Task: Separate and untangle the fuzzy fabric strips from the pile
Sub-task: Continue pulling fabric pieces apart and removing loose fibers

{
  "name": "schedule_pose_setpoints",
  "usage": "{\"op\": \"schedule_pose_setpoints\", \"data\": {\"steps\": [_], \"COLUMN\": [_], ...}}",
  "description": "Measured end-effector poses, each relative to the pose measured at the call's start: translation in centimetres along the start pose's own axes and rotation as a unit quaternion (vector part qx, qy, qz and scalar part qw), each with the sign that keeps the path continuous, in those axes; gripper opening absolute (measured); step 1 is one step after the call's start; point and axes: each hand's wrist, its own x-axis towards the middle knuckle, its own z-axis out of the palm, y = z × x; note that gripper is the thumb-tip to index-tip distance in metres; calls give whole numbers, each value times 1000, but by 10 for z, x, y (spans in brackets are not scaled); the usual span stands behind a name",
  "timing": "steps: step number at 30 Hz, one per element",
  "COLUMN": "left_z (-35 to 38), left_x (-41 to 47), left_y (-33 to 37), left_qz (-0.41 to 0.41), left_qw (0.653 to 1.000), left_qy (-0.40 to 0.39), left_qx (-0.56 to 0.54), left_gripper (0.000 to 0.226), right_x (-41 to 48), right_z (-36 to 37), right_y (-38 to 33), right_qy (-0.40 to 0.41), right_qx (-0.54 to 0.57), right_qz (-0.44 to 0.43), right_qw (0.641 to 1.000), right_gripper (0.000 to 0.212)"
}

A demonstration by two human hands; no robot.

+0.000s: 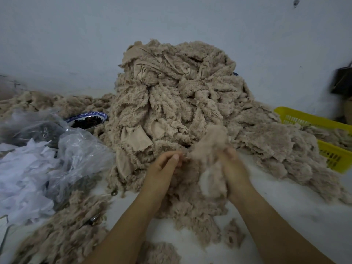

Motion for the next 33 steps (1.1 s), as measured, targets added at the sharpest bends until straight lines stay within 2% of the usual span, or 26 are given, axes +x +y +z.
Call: {"op": "schedule_pose_setpoints", "data": {"steps": [1,3,4,5,7,9,10,12,14,15,17,19,21,23,25,29,31,33], "left_z": [0,0,-1,-1,-3,-7,-8,-6,-1,-1,0,3,10,16,18,13,9,2], "left_x": [1,2,3,4,8,11,12,12,10,8,6,1,-4,-8,-9,-6,-2,1], "left_y": [-1,-6,-9,-12,-18,-23,-25,-26,-25,-22,-18,-11,-8,-6,-6,-7,-9,-14], "left_qz": [3,21,33,45,53,23,2,-6,29,49,94,154,210,242,244,182,135,95], "left_qw": [1000,994,988,982,973,960,948,925,929,937,948,947,936,923,924,945,956,962], "left_qy": [7,25,35,51,85,76,54,11,3,5,6,-11,-29,-41,-43,12,55,109], "left_qx": [28,102,144,175,207,269,314,380,369,347,304,281,282,296,291,272,256,234], "left_gripper": [21,22,22,22,19,33,40,40,20,14,15,16,16,16,17,17,15,15], "right_x": [3,8,12,14,15,12,10,4,-1,-4,-5,-5,-7,-8,-7,-7,-5,0], "right_z": [-9,-21,-24,-23,-15,-4,1,8,14,16,17,17,17,18,17,15,13,8], "right_y": [-9,-16,-12,-6,6,13,16,21,26,27,27,25,26,26,28,21,17,11], "right_qy": [12,38,78,116,136,94,74,18,-35,-53,-64,-83,-137,-149,-111,-11,52,115], "right_qx": [117,304,348,347,238,45,-65,-271,-369,-383,-393,-361,-334,-350,-360,-302,-231,-107], "right_qz": [-5,-24,-14,14,55,34,11,-39,-65,-66,-68,-58,-78,-106,-144,-160,-141,-89], "right_qw": [993,952,934,931,960,994,995,962,926,920,915,927,929,919,915,940,961,984], "right_gripper": [36,55,60,65,61,38,28,18,7,10,35,46,35,8,14,26,25,23]}}
